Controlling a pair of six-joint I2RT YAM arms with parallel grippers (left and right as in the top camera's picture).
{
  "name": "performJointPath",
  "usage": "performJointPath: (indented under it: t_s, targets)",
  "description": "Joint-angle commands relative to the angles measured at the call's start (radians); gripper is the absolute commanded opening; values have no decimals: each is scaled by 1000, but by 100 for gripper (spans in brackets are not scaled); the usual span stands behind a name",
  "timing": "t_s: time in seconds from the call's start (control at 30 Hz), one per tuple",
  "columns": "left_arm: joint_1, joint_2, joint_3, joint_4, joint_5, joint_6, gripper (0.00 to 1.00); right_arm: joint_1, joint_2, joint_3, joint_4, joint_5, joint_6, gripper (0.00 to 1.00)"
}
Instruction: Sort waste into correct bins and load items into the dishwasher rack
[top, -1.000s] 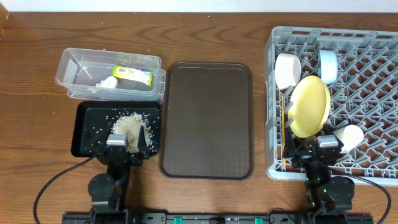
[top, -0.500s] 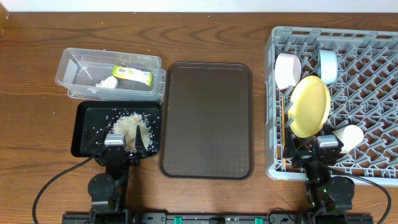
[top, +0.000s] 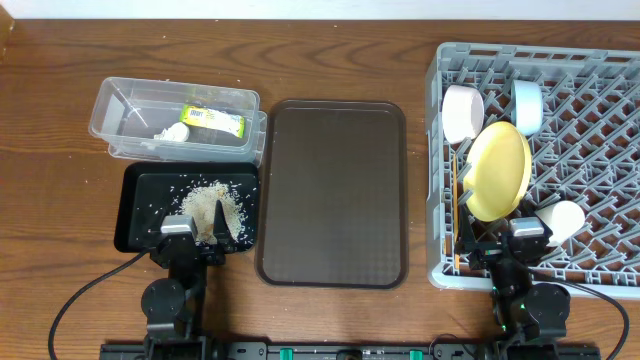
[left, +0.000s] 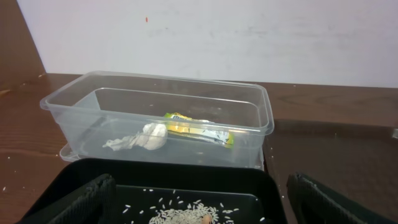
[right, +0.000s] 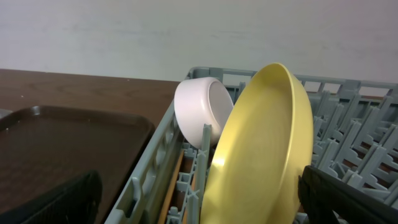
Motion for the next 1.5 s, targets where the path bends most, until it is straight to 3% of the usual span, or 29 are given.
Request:
performJointPath:
  t_s: [0.0,0.37,0.53,1.47]
  targets:
    - [5,-10,-17,-39,-37,-16,90,-10,-5,-2,-3,-4,2,99]
    - [5,-10,-17,-37,-23,-7,90,-10,-5,-2,-3,-4,2,99]
    - [5,-10,-17,-30,65,72,91,-10,-5,-2,-3,-4,2,99]
    - [-42,-10,-17,-27,79,10,91,-10,-5,-3,-3,-4,2,99]
